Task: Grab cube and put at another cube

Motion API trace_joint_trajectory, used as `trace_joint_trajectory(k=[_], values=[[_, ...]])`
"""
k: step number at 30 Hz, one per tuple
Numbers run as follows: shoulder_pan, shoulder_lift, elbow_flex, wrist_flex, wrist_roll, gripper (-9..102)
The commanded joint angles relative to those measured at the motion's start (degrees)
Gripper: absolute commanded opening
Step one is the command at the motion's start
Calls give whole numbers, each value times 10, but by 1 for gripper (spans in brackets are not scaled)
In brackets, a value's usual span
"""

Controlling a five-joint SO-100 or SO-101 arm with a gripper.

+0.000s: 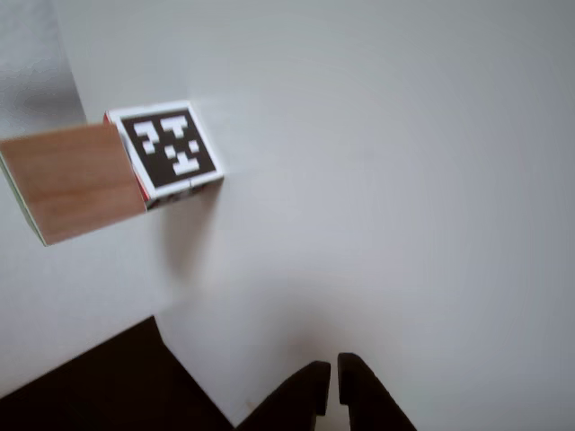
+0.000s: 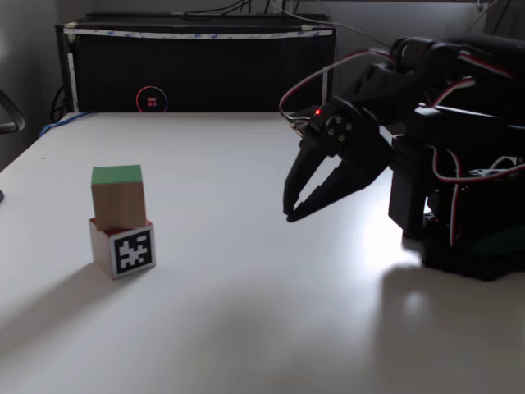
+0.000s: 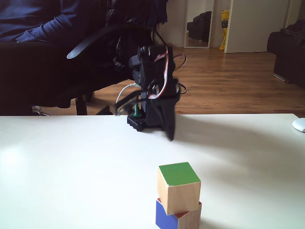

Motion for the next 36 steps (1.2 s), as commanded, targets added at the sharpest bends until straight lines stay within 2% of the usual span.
trace_joint_trajectory(k=[1,5,16,29,36], values=[[11,3,16,-10,-20,0],[10,2,28,-10,-31,0],[20,2,11,62,-85,0],[72,2,11,62,-57,0],[69,2,11,62,-60,0]])
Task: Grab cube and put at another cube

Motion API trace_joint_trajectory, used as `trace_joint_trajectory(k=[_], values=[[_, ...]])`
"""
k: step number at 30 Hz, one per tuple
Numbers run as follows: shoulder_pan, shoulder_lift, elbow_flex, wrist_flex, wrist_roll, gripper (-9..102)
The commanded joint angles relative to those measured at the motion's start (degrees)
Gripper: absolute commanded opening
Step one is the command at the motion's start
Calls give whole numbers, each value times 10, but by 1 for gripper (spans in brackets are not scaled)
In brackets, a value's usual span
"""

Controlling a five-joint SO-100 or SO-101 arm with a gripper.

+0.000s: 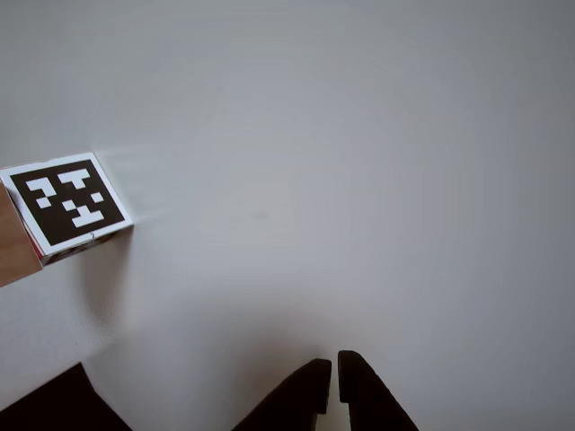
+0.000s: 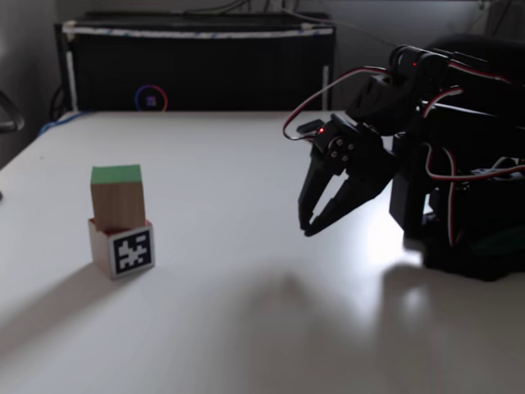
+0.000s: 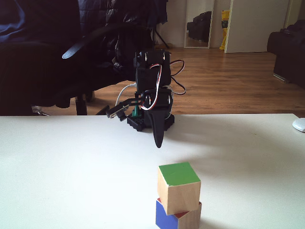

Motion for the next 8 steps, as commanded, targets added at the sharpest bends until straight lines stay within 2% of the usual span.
trace_joint_trajectory(k=[1,8], values=[[2,2,-18,3,0,0],[0,2,-18,3,-1,0]])
